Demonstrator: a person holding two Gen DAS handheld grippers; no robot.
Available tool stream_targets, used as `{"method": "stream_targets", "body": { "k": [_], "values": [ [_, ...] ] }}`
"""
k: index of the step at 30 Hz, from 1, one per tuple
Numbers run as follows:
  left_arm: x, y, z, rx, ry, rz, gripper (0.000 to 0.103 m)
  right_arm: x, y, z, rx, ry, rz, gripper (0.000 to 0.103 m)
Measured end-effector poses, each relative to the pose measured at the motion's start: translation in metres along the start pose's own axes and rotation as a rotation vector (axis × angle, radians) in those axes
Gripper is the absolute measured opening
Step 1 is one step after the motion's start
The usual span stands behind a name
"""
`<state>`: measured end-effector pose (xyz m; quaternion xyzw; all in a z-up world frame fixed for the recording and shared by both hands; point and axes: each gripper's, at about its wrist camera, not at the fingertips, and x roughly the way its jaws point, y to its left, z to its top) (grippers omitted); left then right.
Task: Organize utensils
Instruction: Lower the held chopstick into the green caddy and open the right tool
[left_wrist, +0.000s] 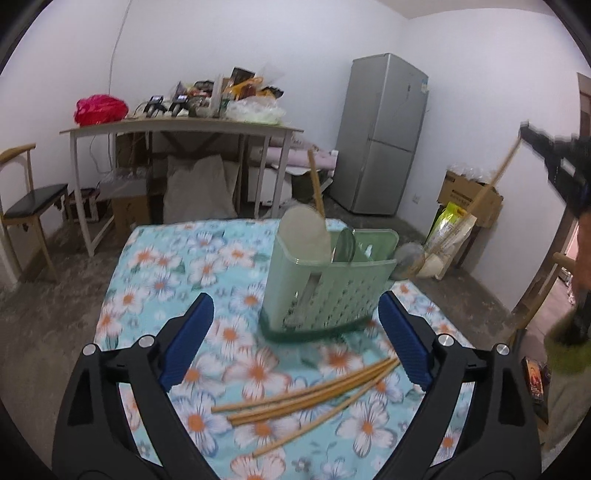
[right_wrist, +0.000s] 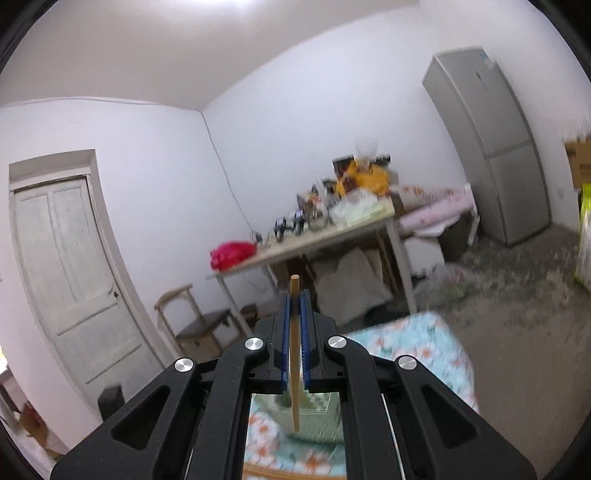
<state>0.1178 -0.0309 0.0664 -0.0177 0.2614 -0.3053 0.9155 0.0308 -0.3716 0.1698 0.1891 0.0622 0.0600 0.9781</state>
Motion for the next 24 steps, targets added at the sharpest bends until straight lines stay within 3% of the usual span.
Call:
{"method": "stream_targets", "body": {
  "k": [4,9,20,24],
  "values": [
    [-0.002,0.002,-0.01,-0.01,0.015,0.014,0.088,0.01,0.001,0.016,-0.027,-0.038,0.005,0.005],
    [-0.001,-0.005,-0.01,0.001,0.019,0.02,0.089,0.045,-0.005,0.016,-0.037,-0.009,-0.009,0.005],
    [0.004,-0.011,-0.016,-0.007,0.048,0.003,0.09,0.129,-0.018,-0.033,-0.039,0.16,-0.029,0.006],
    [0.008,-0.009,-0.019,-0.022,0.059,-0.001,0.09,0.156,-0.023,-0.05,-0.043,0.278,-0.03,0.006]
  ]
}}
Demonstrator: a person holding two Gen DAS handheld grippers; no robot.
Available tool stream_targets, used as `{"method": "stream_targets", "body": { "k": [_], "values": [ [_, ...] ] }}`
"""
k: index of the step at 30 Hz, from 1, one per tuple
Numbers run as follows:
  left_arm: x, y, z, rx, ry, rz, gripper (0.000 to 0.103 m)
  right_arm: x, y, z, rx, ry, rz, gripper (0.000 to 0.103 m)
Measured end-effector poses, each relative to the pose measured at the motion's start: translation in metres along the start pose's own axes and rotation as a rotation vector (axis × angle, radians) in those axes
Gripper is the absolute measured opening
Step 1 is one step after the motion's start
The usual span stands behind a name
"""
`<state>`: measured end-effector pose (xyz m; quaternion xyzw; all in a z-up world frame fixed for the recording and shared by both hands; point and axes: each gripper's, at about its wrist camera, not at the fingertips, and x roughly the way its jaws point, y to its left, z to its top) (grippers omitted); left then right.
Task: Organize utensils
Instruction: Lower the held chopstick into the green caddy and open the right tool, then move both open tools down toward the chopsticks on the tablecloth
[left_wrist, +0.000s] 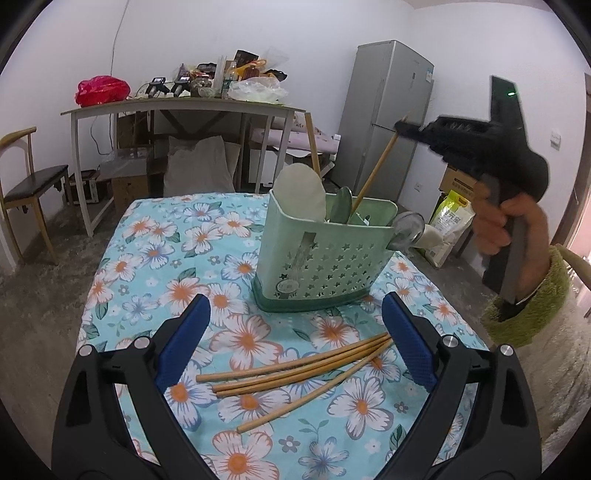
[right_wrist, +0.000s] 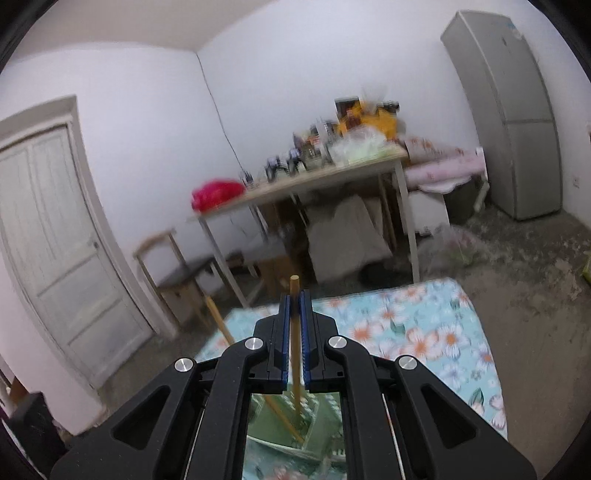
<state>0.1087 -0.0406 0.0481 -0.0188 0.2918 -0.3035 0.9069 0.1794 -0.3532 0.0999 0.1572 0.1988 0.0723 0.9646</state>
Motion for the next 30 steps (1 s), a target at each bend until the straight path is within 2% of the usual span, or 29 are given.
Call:
{"method": "stream_targets", "body": {
  "k": [1,4,7,8,14,19,22,26,30],
  "values": [
    [0.001,0.001,0.0,-0.003,0.001,-0.002,0.09,0.007,-0.002,-0.002,-0.007,0.037,0.0,0.006],
    [0.002,0.003,-0.001,-0.012,0.002,-0.007,0.09,0.014,-0.004,-0.001,-0.02,0.074,-0.039,0.01],
    [0.003,0.005,-0.002,-0.018,0.004,-0.011,0.09,0.001,-0.011,0.005,-0.005,0.03,-0.059,0.038],
    [0.003,0.005,-0.002,-0.02,0.005,-0.012,0.09,-0.006,-0.012,0.007,0.0,0.004,-0.06,0.042],
    [0.005,0.01,-0.001,-0.028,0.005,-0.025,0.09,-0.051,-0.018,0.017,0.033,-0.119,-0.102,0.047],
    [0.008,0.017,-0.002,-0.034,0.016,-0.034,0.09,-0.091,-0.001,0.006,0.017,-0.177,-0.036,0.047],
    [0.011,0.021,-0.002,-0.03,0.023,-0.028,0.09,-0.102,0.016,-0.013,-0.033,-0.136,0.034,0.05],
    [0.012,0.023,-0.002,-0.01,0.028,-0.016,0.09,-0.102,0.033,-0.048,-0.095,-0.007,0.122,0.052],
    [0.016,0.021,-0.006,0.028,0.044,-0.004,0.09,-0.091,0.031,-0.086,-0.088,0.117,0.12,0.054]
  ]
}}
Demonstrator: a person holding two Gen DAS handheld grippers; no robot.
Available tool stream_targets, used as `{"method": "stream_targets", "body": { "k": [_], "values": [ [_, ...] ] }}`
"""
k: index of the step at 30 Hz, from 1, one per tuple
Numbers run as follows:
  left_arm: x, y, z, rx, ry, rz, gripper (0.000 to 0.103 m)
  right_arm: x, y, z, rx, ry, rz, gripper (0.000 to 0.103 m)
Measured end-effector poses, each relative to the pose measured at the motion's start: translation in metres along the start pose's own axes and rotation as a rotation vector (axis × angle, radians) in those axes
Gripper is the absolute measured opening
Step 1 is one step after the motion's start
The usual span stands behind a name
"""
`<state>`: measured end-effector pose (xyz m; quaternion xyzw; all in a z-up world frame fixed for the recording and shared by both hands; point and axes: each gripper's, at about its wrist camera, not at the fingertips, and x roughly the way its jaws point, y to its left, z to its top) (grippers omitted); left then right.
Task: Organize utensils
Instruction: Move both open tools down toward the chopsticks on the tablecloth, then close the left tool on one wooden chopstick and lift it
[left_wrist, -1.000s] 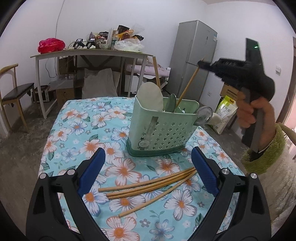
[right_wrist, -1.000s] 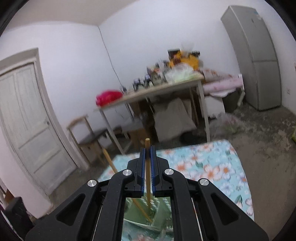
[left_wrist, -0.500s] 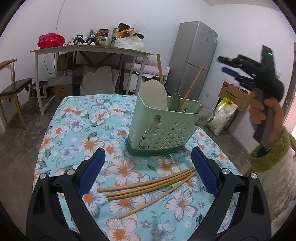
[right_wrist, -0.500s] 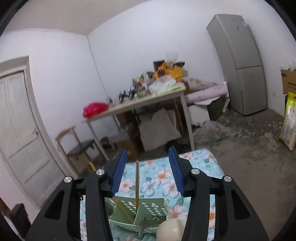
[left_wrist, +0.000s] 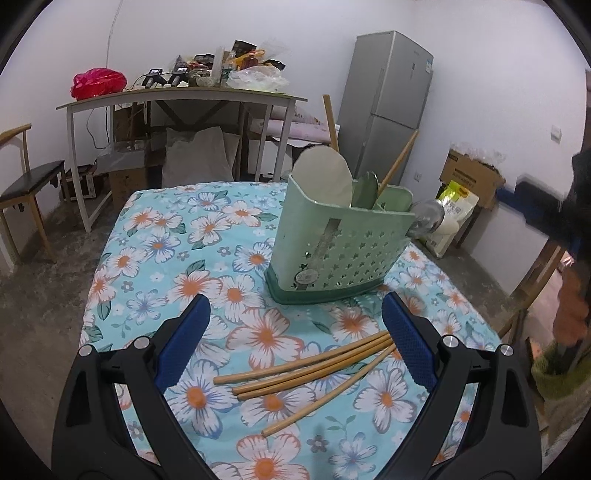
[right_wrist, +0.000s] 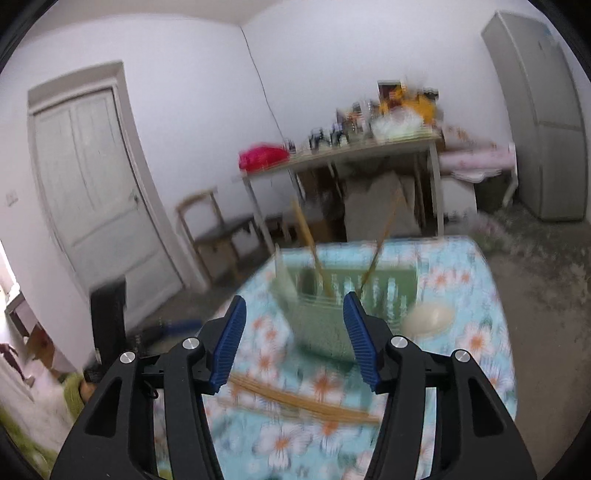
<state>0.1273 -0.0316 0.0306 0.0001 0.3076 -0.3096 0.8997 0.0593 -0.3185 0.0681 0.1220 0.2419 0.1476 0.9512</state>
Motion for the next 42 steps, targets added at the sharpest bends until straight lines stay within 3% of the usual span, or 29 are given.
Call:
{"method": "stream_targets", "body": {
  "k": [3,6,9,14,17,22,29,33,39,40,42],
  "values": [
    [0.006,-0.009,-0.007,0.06,0.032,0.006,0.089,0.02,-0.021,-0.028,0.105,0.12,-0.069,0.054],
    [0.014,-0.026,-0.021,0.156,0.076,0.01,0.08,0.045,-0.053,-0.061,0.248,0.284,-0.211,0.054],
    [0.024,-0.049,-0.039,0.277,0.125,0.018,0.069,0.056,-0.078,-0.087,0.386,0.379,-0.226,0.054],
    [0.045,-0.081,-0.066,0.492,0.183,0.064,0.046,0.06,-0.086,-0.103,0.429,0.413,-0.245,0.054],
    [0.057,-0.09,-0.077,0.566,0.226,0.067,0.034,0.062,-0.088,-0.101,0.433,0.414,-0.24,0.054],
    [0.076,-0.096,-0.087,0.633,0.296,0.061,0.024,0.067,-0.079,-0.101,0.429,0.415,-0.23,0.054],
    [0.071,-0.106,-0.091,0.729,0.316,0.046,0.01,0.066,-0.08,-0.102,0.44,0.412,-0.226,0.054],
    [0.057,-0.103,-0.092,0.72,0.367,-0.001,0.008,0.064,-0.082,-0.102,0.444,0.41,-0.224,0.054],
    [0.036,-0.077,-0.092,0.581,0.517,-0.108,0.007,0.06,-0.082,-0.102,0.444,0.399,-0.219,0.054],
    [0.034,-0.071,-0.09,0.54,0.53,-0.126,0.01,0.06,-0.083,-0.102,0.446,0.399,-0.218,0.054],
    [0.033,-0.062,-0.085,0.456,0.537,-0.162,0.028,0.061,-0.082,-0.103,0.45,0.399,-0.216,0.054]
  ]
}}
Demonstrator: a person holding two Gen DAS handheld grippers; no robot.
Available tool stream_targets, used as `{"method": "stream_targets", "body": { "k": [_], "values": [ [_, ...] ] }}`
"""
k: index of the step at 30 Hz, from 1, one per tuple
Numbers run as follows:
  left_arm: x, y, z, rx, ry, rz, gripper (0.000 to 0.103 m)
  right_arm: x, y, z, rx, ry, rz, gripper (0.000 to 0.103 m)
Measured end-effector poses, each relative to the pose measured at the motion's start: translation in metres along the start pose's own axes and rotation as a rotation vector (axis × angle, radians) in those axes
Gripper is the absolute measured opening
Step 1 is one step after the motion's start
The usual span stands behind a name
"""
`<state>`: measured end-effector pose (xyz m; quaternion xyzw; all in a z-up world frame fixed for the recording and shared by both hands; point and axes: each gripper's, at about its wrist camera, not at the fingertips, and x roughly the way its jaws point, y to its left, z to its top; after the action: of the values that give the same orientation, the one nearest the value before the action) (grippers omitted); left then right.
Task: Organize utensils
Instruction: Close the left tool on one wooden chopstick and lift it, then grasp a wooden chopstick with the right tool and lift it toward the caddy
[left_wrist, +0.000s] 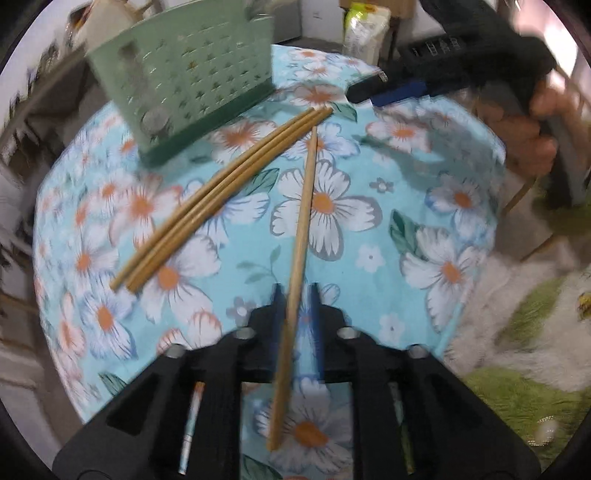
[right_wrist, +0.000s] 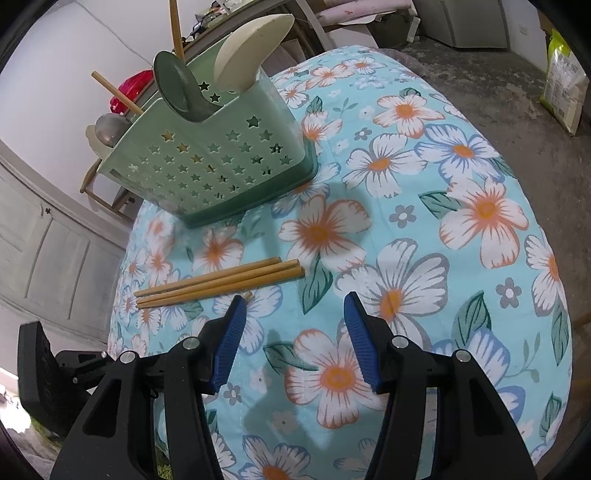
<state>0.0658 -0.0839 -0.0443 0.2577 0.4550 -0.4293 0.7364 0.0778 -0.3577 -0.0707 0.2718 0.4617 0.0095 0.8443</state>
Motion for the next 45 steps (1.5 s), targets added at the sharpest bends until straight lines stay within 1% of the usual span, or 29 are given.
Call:
{"method": "stream_targets", "body": {
  "k": [1,4,6,7,10,12,13,15,16,17,18,20,23,27,31,34,38,42,45],
  "values": [
    [-0.003,0.005,0.001,-0.043,-0.015,-0.024,0.036,0.001,0.0,0.0,0.003,0.002,0.001,0.054],
    [-0.005,0.012,0.012,-0.123,-0.054,-0.1,0.036,0.001,0.0,-0.001,0.008,0.007,0.009,0.054],
    [-0.001,0.011,0.023,-0.134,-0.075,-0.108,0.036,0.001,0.001,-0.001,0.006,0.007,0.005,0.054],
    [0.004,0.008,0.03,-0.13,-0.081,-0.097,0.036,0.001,0.002,-0.001,0.006,0.006,0.005,0.054],
    [0.02,-0.001,0.047,-0.117,-0.07,-0.079,0.035,-0.001,0.003,0.0,0.005,0.001,-0.001,0.054],
    [0.033,-0.007,0.058,-0.098,-0.054,-0.043,0.033,-0.004,0.004,0.0,0.006,-0.005,-0.003,0.054],
    [0.039,-0.008,0.062,-0.088,-0.049,-0.033,0.029,-0.006,0.004,0.0,0.007,-0.009,-0.003,0.054],
    [0.045,-0.007,0.068,-0.09,-0.05,-0.02,0.027,-0.008,0.003,0.0,0.009,-0.015,-0.004,0.054],
    [0.047,-0.007,0.071,-0.095,-0.055,-0.017,0.022,-0.009,0.003,0.0,0.012,-0.016,-0.005,0.054],
    [0.048,-0.006,0.073,-0.101,-0.056,-0.018,0.015,-0.01,0.002,-0.001,0.013,-0.017,-0.004,0.054],
    [0.049,-0.005,0.075,-0.112,-0.059,-0.022,0.012,-0.011,0.002,-0.001,0.015,-0.017,-0.002,0.054],
    [0.05,-0.002,0.077,-0.134,-0.065,-0.032,0.009,-0.011,0.002,-0.001,0.022,-0.016,0.005,0.054],
    [0.046,0.0,0.075,-0.156,-0.08,-0.041,0.005,-0.011,0.002,-0.002,0.04,-0.017,0.032,0.054],
    [0.03,0.007,0.067,-0.205,-0.116,-0.051,0.005,-0.008,0.004,-0.003,0.075,-0.008,0.089,0.054],
    [0.009,0.026,0.054,-0.295,-0.166,-0.069,0.005,0.006,0.007,-0.004,0.131,0.029,0.18,0.053],
    [-0.008,0.047,0.042,-0.39,-0.223,-0.081,0.005,0.023,0.011,-0.006,0.172,0.072,0.239,0.051],
    [-0.024,0.066,0.029,-0.49,-0.281,-0.097,0.005,0.045,0.012,-0.007,0.225,0.104,0.255,0.047],
    [-0.032,0.081,0.016,-0.577,-0.313,-0.119,0.005,0.057,0.005,-0.001,0.309,0.08,0.289,0.043],
    [-0.039,0.087,0.007,-0.614,-0.335,-0.132,0.005,0.063,-0.001,0.002,0.366,0.066,0.3,0.037]
  ]
}}
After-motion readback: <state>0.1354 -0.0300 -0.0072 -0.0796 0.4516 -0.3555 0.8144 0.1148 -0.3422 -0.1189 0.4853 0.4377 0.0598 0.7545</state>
